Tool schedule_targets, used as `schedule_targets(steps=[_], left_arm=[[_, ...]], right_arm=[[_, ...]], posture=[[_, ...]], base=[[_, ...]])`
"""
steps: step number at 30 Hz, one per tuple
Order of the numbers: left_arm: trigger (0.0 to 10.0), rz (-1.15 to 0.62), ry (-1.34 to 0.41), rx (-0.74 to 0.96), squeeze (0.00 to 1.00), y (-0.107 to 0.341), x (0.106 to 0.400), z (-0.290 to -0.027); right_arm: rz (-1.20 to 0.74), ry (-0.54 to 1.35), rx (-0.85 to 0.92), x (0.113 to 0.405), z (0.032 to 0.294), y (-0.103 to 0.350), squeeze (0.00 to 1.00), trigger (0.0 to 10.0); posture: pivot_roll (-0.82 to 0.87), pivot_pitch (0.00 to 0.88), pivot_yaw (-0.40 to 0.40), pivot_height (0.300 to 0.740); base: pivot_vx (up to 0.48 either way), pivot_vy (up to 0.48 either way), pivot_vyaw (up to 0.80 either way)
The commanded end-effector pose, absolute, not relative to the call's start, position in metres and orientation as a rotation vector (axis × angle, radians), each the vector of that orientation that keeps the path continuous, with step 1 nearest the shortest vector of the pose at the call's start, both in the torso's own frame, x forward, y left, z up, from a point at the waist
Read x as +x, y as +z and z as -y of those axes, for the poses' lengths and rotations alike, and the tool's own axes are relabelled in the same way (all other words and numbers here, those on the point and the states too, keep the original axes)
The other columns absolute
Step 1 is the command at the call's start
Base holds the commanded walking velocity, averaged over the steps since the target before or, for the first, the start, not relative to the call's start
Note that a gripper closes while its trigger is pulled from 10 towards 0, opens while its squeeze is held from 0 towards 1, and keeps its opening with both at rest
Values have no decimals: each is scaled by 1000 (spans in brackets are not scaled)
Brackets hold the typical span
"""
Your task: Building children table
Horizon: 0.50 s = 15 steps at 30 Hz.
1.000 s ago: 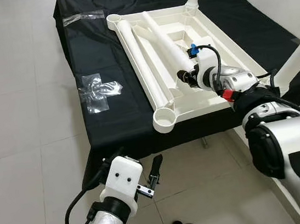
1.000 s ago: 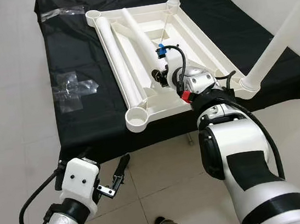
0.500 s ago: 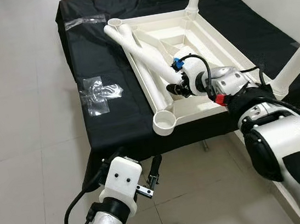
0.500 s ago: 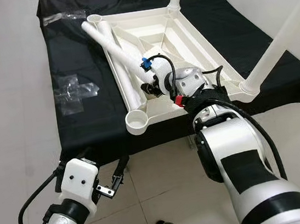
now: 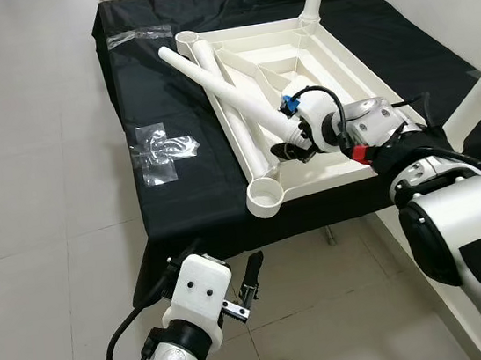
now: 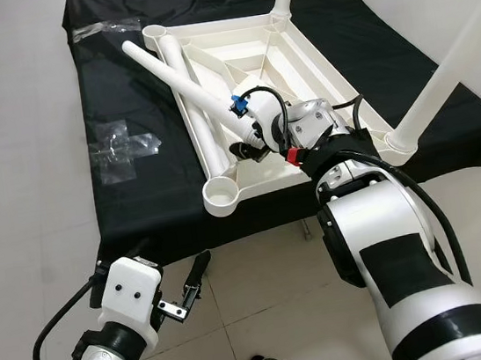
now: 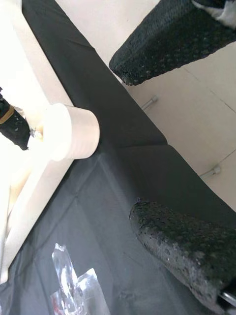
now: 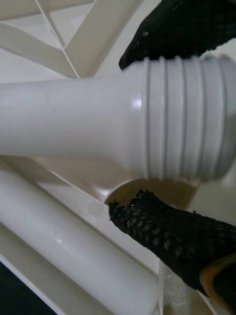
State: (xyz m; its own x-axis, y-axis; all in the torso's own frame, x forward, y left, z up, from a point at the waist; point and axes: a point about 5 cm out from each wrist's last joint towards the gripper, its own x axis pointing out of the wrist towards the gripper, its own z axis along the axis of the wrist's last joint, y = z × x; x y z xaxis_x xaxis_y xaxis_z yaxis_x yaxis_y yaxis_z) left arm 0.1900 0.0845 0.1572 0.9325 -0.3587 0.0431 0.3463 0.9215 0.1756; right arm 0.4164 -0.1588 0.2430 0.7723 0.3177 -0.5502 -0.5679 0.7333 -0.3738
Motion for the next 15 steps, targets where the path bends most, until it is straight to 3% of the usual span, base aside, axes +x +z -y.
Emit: schedule_targets(steps=[1, 15], left_arm=[[10000, 63, -368, 168, 0, 154, 188, -83], [10000, 52, -367, 161, 0, 153, 187, -83]], right_arm=[[-546, 517, -569, 413, 167, 231, 0, 10000], [-438, 580, -555, 418, 145, 278, 0, 10000]], posture=[[75, 153, -103, 740], [67, 172, -109, 740]], base=[[0, 0, 0], [0, 0, 0]])
